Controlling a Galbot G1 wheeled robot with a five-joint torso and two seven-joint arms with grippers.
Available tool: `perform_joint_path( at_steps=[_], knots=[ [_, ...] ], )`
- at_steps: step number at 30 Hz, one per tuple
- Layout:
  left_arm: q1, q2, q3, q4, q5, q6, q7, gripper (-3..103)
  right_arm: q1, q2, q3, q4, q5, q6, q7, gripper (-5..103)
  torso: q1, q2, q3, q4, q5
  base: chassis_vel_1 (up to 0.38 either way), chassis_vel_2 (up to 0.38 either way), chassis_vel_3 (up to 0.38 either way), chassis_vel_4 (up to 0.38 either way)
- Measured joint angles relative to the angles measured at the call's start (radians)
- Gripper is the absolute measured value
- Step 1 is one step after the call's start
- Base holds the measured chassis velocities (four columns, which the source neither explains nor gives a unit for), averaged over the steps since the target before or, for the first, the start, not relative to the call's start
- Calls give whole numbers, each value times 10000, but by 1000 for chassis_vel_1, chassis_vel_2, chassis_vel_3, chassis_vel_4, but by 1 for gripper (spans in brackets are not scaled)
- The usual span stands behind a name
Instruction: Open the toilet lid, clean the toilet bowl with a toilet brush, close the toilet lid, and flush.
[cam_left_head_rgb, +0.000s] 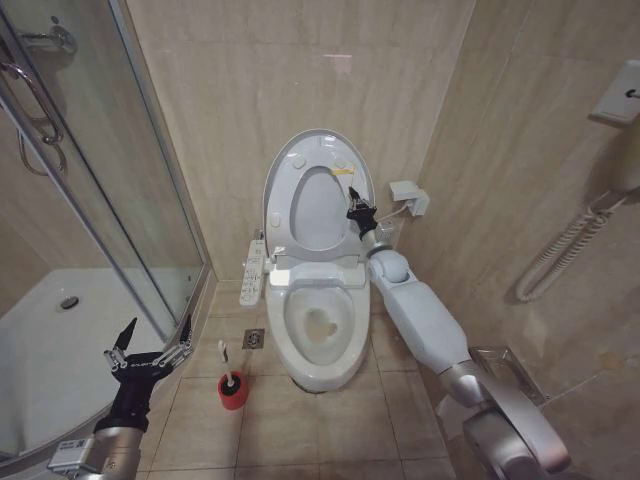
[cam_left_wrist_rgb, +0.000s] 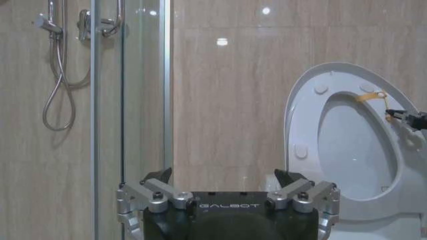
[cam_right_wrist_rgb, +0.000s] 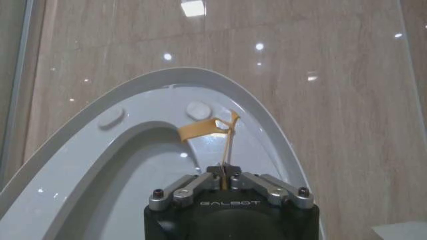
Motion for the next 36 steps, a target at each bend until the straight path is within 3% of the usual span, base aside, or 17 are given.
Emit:
perform_joint_path(
  at_steps=[5, 6, 13, 14, 21, 22, 28, 29, 36],
  knots=[
    [0, 0, 0, 0, 0, 0, 0, 100, -100, 0, -12, 36, 2, -34, -12, -1, 0, 0, 0, 3, -1, 0, 0, 0, 0],
    [1, 0, 0, 0, 0, 0, 0, 100, -131, 2, -14, 31, 2, -51, -14, 25, 1, -2, 3, 3, 0, 0, 0, 0, 0],
    [0, 0, 0, 0, 0, 0, 0, 100, -177, -22, -19, 114, 1, -52, -23, 25, 3, -2, 1, 3, -1, 0, 0, 0, 0],
    [0, 0, 0, 0, 0, 0, 0, 100, -178, -39, -20, 141, 6, -56, -20, 52, 3, -2, 0, -1, -2, 0, 0, 0, 0],
    [1, 0, 0, 0, 0, 0, 0, 100, -262, -161, -22, 355, 62, -76, -1, 52, 1, -1, 0, 1, -1, 0, 0, 0, 0],
    [0, 0, 0, 0, 0, 0, 0, 100, -301, -198, -20, 422, 80, -89, 9, 80, 1, -1, 0, 0, -2, 0, 0, 0, 0],
    [0, 0, 0, 0, 0, 0, 0, 100, -569, -404, 0, 814, 169, -154, 64, 80, 1, 0, 0, -2, -1, 0, 0, 0, 0],
    [0, 0, 0, 0, 0, 0, 0, 100, -657, -451, 10, 924, 190, -165, 77, 100, 1, 0, -1, -1, -1, 0, 0, 0, 0],
    [0, 0, 0, 0, 0, 0, 0, 100, -1068, -688, 95, 1288, 252, -169, 86, 100, 0, 1, -1, -1, 0, 0, 0, 0, 0]
  ],
)
